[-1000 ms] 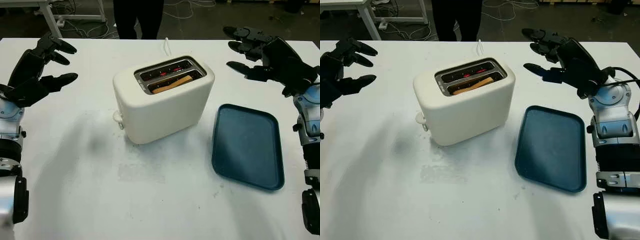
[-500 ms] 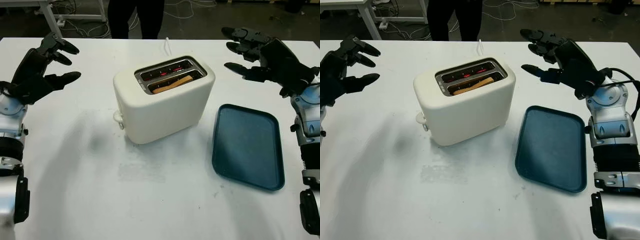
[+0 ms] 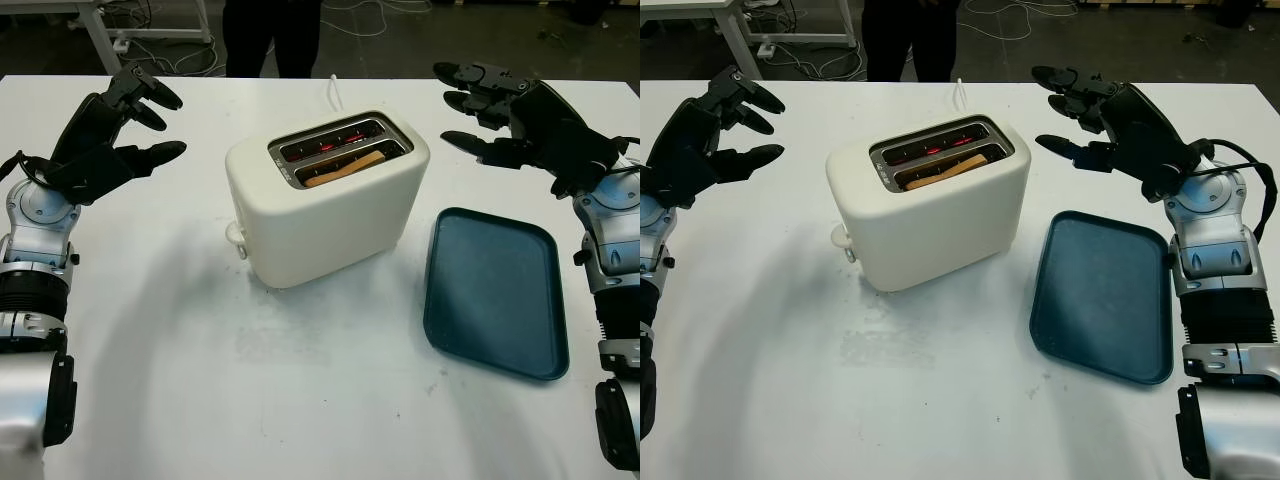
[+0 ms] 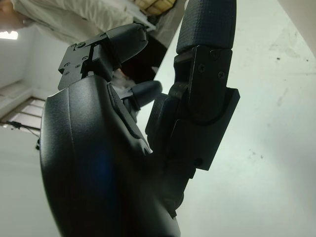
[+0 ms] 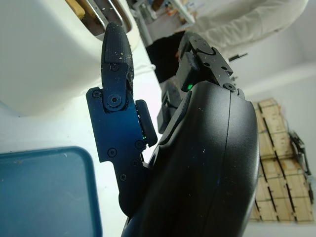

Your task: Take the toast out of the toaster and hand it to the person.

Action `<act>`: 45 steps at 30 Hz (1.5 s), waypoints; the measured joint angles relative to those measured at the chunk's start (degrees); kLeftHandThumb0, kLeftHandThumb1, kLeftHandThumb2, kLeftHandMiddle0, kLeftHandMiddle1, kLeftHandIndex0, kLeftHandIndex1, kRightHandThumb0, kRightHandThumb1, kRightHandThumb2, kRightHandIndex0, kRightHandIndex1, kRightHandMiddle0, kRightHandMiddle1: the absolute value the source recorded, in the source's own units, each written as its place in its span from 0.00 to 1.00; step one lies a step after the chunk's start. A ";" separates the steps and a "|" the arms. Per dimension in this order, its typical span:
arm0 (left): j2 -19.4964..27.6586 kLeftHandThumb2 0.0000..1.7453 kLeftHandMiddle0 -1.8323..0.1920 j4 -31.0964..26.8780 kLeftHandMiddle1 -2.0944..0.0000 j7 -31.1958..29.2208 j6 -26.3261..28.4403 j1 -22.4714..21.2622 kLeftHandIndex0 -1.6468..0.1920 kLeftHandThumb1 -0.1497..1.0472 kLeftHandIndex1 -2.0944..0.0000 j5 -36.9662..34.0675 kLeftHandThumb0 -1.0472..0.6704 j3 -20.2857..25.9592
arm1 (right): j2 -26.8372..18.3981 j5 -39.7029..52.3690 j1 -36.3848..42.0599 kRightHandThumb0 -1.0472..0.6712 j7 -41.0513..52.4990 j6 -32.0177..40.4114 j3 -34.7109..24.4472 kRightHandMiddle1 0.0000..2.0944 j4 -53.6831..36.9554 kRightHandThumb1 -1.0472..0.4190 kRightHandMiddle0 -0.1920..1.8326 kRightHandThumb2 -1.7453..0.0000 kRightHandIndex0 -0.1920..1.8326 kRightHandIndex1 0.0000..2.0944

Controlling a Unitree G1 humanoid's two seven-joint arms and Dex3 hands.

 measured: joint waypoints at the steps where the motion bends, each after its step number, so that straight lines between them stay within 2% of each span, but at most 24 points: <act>1: 0.00 0.18 0.91 0.00 0.22 0.00 0.00 0.00 0.90 0.89 0.28 0.00 0.00 0.00 | 0.00 0.01 -0.01 0.26 0.01 -0.02 0.00 0.00 0.54 0.09 0.22 0.83 0.22 0.00; 5: 0.00 0.19 0.91 0.00 0.20 0.00 0.00 0.00 0.90 0.89 0.26 0.02 0.00 -0.04 | 0.09 -0.02 -0.04 0.23 0.07 -0.58 0.22 0.00 2.18 0.09 0.22 0.83 0.23 0.00; 8: 0.04 0.19 0.91 -0.02 0.19 0.06 0.43 0.00 0.90 0.89 0.25 0.63 0.00 -0.25 | 0.15 -0.04 -0.06 0.26 0.07 -0.74 0.33 0.00 2.18 0.09 0.22 0.83 0.22 0.00; 33: 1.32 0.20 0.91 -2.09 0.22 -0.04 1.25 1.25 0.90 0.89 0.28 0.48 0.00 0.09 | 0.40 -0.58 -0.22 0.26 -0.24 -0.96 0.21 0.00 2.63 0.09 0.23 0.84 0.23 0.01; 40: 1.49 0.22 0.91 -2.98 0.22 0.27 1.36 1.70 0.90 0.89 0.27 1.08 0.00 0.13 | 0.41 -0.53 -0.22 0.29 -0.25 -0.96 0.20 0.00 2.61 0.09 0.23 0.84 0.23 0.00; 45: 1.52 0.21 0.91 -3.46 0.22 0.25 1.47 2.04 0.90 0.89 0.28 0.96 0.00 0.31 | 0.43 -0.53 -0.23 0.26 -0.25 -1.04 0.20 0.00 2.61 0.09 0.23 0.85 0.23 0.00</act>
